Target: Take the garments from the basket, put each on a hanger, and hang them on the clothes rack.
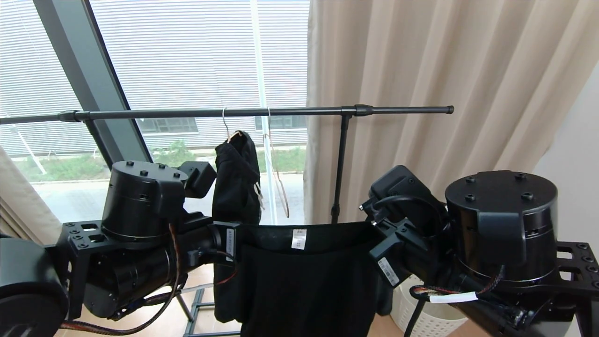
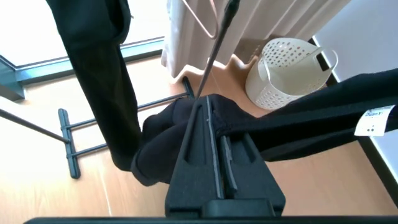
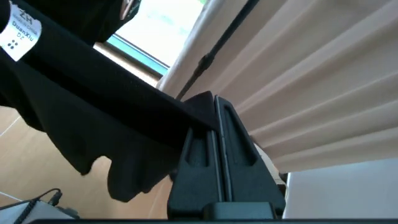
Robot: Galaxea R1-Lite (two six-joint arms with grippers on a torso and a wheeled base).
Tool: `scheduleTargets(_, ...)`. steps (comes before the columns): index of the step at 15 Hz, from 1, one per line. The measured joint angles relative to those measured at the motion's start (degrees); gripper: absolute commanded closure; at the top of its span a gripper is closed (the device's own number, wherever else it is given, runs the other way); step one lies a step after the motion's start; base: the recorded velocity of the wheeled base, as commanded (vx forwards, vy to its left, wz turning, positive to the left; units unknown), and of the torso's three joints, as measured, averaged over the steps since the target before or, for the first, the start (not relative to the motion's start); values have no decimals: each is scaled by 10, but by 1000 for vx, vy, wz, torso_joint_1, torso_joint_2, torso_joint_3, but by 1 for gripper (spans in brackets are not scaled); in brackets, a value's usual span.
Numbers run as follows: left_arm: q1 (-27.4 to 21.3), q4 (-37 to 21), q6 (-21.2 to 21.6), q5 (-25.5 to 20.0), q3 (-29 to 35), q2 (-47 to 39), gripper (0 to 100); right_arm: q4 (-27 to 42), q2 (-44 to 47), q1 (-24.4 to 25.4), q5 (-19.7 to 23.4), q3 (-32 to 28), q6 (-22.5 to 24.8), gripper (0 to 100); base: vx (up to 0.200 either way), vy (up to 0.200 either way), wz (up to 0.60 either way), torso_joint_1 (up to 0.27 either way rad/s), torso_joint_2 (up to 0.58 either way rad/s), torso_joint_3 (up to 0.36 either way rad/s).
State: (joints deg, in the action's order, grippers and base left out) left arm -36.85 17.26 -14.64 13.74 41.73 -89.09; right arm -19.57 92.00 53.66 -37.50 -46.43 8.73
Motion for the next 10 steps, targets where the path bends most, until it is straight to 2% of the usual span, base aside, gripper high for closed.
scheduleTargets(6,-14,0,38,0,-28,55,100,-24,6,4,-5,-6,-20,100,0,0,0,0,0,0)
scheduleTargets(10,-17,1,61,-4,-1,61,100,-20,-1,-14,-13,-5,-18,100,0,0,0,0,0,0)
